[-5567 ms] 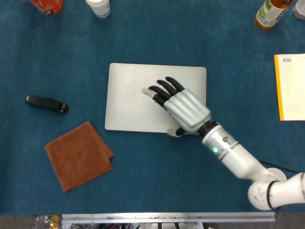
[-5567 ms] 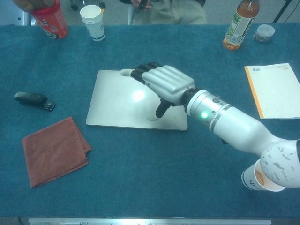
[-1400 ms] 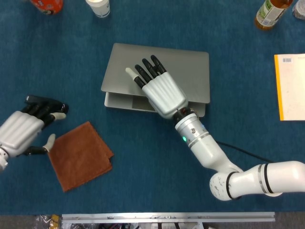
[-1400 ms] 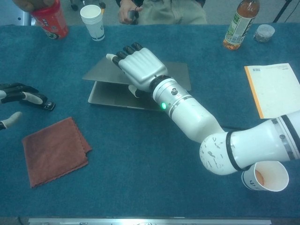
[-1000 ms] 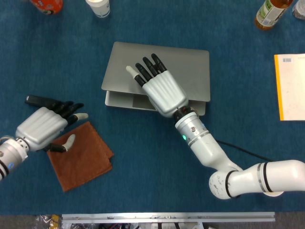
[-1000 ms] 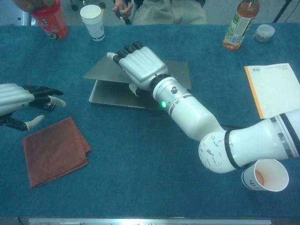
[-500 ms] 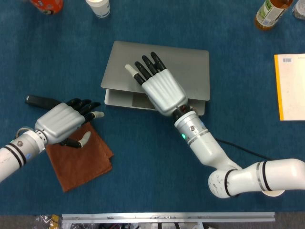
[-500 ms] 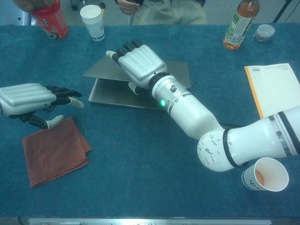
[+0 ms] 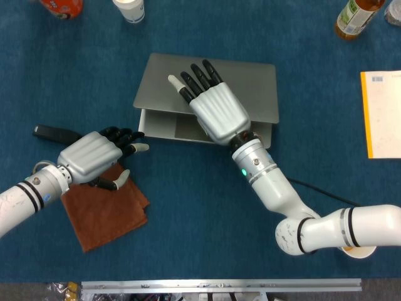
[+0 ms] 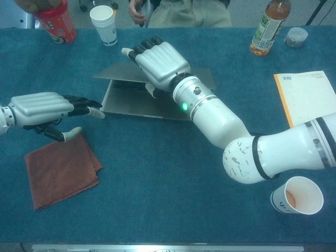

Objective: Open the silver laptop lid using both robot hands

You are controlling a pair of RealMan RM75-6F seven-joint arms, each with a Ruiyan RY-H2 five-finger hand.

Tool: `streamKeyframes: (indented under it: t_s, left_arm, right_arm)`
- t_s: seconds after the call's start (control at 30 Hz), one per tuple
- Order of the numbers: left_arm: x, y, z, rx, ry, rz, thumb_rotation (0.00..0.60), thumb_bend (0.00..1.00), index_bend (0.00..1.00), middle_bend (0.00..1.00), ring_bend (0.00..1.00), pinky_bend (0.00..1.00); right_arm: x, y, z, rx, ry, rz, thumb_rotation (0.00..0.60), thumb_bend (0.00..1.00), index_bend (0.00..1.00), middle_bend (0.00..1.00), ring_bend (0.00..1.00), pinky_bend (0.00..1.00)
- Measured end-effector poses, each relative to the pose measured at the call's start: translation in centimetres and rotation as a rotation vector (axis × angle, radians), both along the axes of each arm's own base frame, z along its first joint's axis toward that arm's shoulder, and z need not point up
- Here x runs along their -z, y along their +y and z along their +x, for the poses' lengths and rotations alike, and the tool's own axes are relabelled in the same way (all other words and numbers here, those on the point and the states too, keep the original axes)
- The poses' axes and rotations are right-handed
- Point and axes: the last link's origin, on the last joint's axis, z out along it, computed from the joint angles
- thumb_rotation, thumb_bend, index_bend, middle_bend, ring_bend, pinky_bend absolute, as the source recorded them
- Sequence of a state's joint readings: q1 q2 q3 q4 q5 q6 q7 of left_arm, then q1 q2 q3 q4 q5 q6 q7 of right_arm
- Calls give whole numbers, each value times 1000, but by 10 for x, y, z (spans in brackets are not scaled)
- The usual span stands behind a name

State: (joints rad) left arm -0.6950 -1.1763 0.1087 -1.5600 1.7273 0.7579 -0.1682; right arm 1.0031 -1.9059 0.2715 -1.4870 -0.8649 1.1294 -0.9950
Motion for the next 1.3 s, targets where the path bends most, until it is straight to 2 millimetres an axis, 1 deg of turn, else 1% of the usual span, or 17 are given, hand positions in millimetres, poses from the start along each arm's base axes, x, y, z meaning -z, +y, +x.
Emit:
streamKeyframes:
  t_s: [0.53, 0.87, 1.3]
  left_arm:
    - [17, 11, 3, -27, -88, -64, 195, 552, 95, 4, 0, 0]
    - [35, 15, 1, -53, -123, -117, 194, 552, 95, 4, 0, 0]
    - [51, 26, 5, -63, -112, -137, 198, 553, 95, 5, 0, 0]
  right_arm:
    - [-6, -4, -4, 36, -11, 9, 600, 412, 54, 129, 0, 48]
    - [-6, -3, -2, 36, -13, 16, 600, 411, 54, 129, 0, 48]
    - [-9, -3, -2, 37, -21, 12, 600, 411, 54, 129, 0, 47]
